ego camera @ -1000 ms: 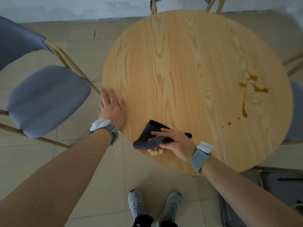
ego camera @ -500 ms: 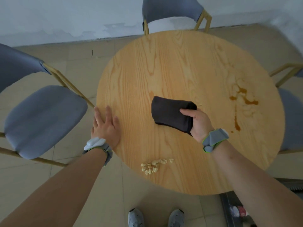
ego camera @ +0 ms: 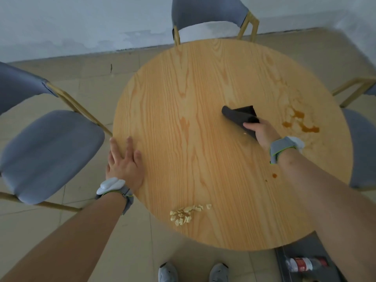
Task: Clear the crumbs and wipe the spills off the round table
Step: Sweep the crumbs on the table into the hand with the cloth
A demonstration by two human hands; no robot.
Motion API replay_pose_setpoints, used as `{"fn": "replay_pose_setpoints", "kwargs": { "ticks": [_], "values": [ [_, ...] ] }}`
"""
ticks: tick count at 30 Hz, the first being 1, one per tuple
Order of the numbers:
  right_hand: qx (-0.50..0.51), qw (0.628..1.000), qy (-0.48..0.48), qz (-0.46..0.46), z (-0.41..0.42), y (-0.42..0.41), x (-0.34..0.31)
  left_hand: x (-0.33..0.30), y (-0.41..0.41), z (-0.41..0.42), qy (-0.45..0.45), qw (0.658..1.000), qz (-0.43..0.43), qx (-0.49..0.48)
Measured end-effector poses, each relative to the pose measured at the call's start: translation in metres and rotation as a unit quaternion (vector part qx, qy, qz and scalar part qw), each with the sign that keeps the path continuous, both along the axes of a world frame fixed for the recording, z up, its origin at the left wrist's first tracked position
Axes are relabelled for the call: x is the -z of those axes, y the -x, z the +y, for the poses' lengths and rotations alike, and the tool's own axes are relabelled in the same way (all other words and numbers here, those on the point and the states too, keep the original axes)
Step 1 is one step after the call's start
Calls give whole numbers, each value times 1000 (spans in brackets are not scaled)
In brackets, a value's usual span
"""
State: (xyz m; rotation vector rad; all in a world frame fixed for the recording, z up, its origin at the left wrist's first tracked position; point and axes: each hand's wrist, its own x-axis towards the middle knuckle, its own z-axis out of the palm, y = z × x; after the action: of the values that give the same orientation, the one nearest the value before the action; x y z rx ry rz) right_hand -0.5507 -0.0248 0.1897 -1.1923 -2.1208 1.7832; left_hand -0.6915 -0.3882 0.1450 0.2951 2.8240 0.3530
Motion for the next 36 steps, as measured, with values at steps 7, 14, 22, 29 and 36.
{"fn": "replay_pose_setpoints", "kwargs": {
  "ticks": [7,14,22,29,36],
  "values": [
    [-72,997,31,-9,-52,-22,16,-8,-4,1,-1,1000,-5,-5],
    [-152,985,78,13,-114,-56,14,-9,-6,2,-12,1000,-4,-5],
    [-170,978,119,30,-167,-86,18,-3,-5,0,-13,1000,18,-4],
    [-167,976,137,41,-184,-93,14,2,-6,-1,-7,1000,19,0],
    [-130,976,162,61,-193,-100,9,4,-10,0,-27,999,45,-5]
  ]
}}
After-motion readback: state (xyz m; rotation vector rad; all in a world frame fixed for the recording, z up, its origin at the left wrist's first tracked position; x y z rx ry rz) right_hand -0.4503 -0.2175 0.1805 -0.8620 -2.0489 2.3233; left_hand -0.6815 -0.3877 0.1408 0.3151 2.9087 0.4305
